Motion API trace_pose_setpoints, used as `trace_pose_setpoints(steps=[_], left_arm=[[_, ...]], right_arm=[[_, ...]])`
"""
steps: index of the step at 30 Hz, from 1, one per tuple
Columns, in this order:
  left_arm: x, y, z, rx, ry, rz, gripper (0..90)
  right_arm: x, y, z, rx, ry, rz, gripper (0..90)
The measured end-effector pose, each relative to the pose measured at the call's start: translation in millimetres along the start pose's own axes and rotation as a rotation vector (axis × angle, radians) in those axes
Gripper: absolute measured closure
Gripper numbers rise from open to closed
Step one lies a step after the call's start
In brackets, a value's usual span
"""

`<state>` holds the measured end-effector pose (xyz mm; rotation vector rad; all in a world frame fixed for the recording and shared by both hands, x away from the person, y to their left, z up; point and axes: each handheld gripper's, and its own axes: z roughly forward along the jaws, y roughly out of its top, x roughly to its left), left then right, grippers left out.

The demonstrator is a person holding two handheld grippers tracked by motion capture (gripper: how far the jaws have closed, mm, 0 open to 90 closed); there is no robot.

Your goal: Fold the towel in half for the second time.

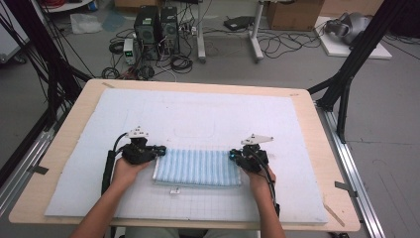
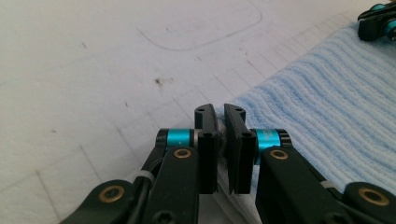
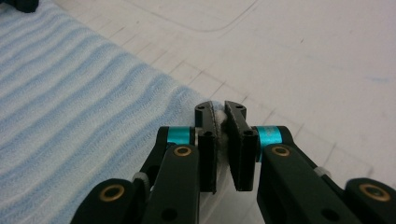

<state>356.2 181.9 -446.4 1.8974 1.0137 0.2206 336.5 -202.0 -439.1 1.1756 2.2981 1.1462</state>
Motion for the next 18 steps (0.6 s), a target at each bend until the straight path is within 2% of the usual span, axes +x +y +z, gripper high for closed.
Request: trace_pose_setpoints(steps=[2,4,6,7,9,10,11,13,14,16,18], left_arm=[[3.2,0.4,1.0,-0.023,0.003,-0.016,83.9],[5.9,-1.2,2.7,-0.023,-0.002,-0.028,83.8],[7.6,-2.6,1.7,-0.034,-0.009,-0.032,81.7],[7.6,-2.1,0.2,-0.054,-0.004,-0.031,77.5],[8.6,-0.2,-5.5,-0.111,-0.001,-0.038,56.6],[9.1,0.7,-9.2,-0.144,-0.007,-0.036,52.6],[8.8,1.4,-12.7,-0.178,-0.011,-0.032,48.0],[8.5,2.1,-19.9,-0.232,-0.016,-0.020,40.0],[7.7,2.2,-23.5,-0.252,-0.005,-0.024,35.5],[7.9,2.2,-30.5,-0.296,0.017,-0.039,18.2],[9.3,1.2,-38.6,-0.321,0.004,-0.020,17.3]], right_arm=[[-0.2,3.1,1.0,-0.020,-0.014,-0.003,83.8],[-1.2,6.3,2.6,-0.032,-0.021,-0.006,83.6],[-1.3,7.9,3.9,-0.043,-0.030,-0.010,79.6],[-1.7,7.8,4.5,-0.047,-0.039,-0.017,73.0],[-1.6,7.2,1.8,-0.055,-0.059,-0.006,57.9],[-1.7,6.9,-1.4,-0.069,-0.063,-0.009,53.9],[-1.3,7.0,-5.5,-0.085,-0.076,-0.010,45.8],[-0.7,7.3,-14.2,-0.122,-0.104,-0.019,38.9],[-0.9,7.0,-22.1,-0.152,-0.111,-0.031,35.3],[-1.6,5.3,-34.6,-0.190,-0.113,-0.040,29.6],[-2.8,2.0,-46.2,-0.214,-0.107,-0.046,25.9]])
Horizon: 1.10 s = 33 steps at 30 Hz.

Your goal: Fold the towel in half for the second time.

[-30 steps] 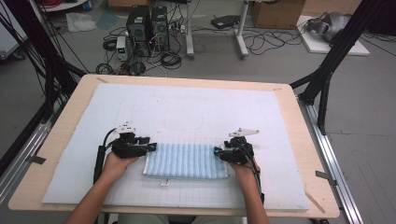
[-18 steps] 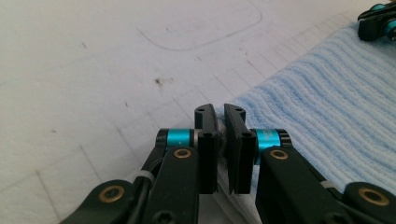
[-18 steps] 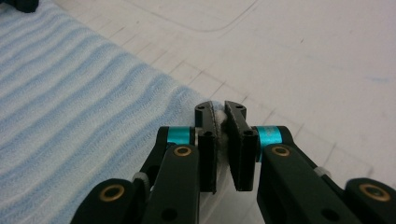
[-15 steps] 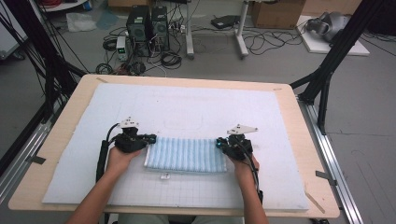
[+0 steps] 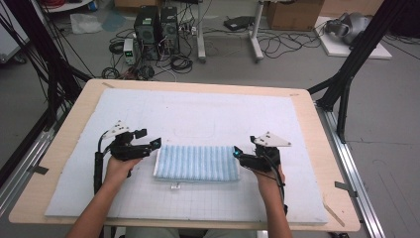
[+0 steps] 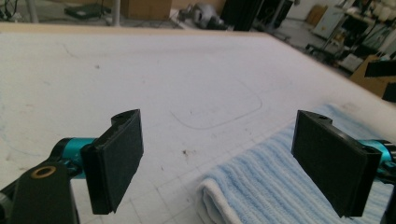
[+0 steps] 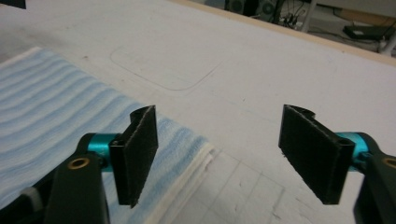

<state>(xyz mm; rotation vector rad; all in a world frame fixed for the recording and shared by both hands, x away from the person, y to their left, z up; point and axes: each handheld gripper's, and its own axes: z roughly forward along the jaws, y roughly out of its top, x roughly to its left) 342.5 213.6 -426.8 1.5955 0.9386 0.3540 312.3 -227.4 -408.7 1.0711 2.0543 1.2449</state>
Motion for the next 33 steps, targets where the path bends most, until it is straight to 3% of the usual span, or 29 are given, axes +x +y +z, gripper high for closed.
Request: trace_pose_setpoints(steps=[5,8,16,21,33], left_arm=[[1.5,1.5,-15.1,-0.017,0.020,0.027,17.3],[0.7,1.0,-23.0,-0.043,0.025,0.044,17.3],[-2.5,-0.3,-41.6,-0.063,0.022,0.072,18.0],[-3.3,-2.5,-48.6,-0.052,0.026,0.085,18.7],[-4.4,-3.9,-53.6,-0.042,0.033,0.084,19.8]], right_arm=[[-7.6,-7.7,-23.5,0.012,-0.004,-0.038,16.6],[-11.5,-12.6,-36.9,0.004,-0.009,-0.032,12.0],[-25.3,-21.2,-66.8,-0.050,-0.033,-0.001,11.2],[-29.2,-24.4,-71.5,-0.048,-0.055,0.024,11.1],[-25.1,-22.7,-65.9,-0.044,-0.054,0.016,11.1]])
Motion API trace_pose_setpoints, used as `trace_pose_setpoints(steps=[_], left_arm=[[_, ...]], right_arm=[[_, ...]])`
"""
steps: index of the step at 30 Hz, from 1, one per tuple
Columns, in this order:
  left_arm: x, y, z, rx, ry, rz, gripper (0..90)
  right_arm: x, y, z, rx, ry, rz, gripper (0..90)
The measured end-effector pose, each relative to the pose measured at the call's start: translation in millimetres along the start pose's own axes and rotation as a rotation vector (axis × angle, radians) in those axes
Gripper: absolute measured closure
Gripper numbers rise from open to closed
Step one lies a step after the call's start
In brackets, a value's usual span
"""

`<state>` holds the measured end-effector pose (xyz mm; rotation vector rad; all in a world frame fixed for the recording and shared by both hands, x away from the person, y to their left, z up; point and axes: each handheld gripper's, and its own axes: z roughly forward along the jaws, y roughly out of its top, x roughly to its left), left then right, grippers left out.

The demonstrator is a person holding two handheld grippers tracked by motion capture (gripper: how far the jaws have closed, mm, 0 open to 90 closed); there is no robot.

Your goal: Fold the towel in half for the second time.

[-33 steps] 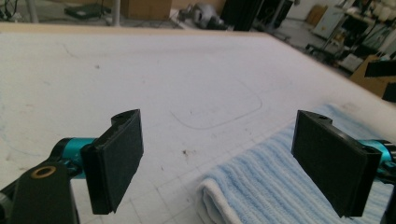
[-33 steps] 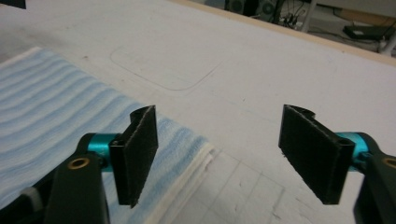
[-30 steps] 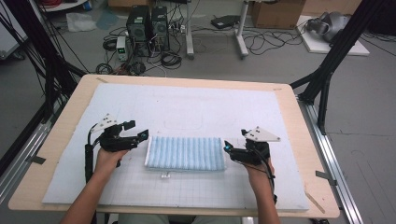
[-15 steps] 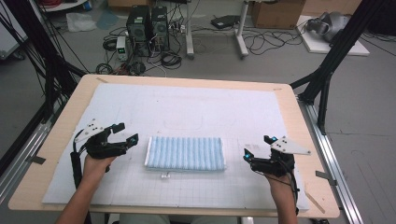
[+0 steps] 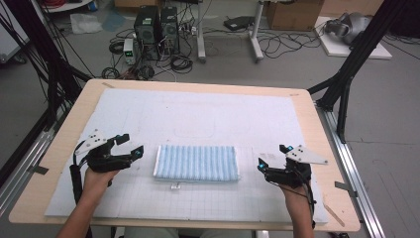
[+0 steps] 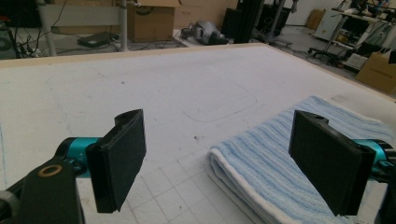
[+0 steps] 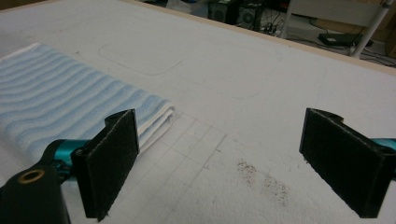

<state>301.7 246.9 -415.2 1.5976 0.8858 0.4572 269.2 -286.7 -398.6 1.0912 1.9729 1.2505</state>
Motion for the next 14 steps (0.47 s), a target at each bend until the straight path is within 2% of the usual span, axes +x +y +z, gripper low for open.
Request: trace_pose_setpoints(steps=[14], left_arm=[[1.0,0.6,0.0,0.000,0.008,-0.002,20.4]], right_arm=[[0.5,-0.9,-0.3,-0.002,-0.001,0.003,11.1]])
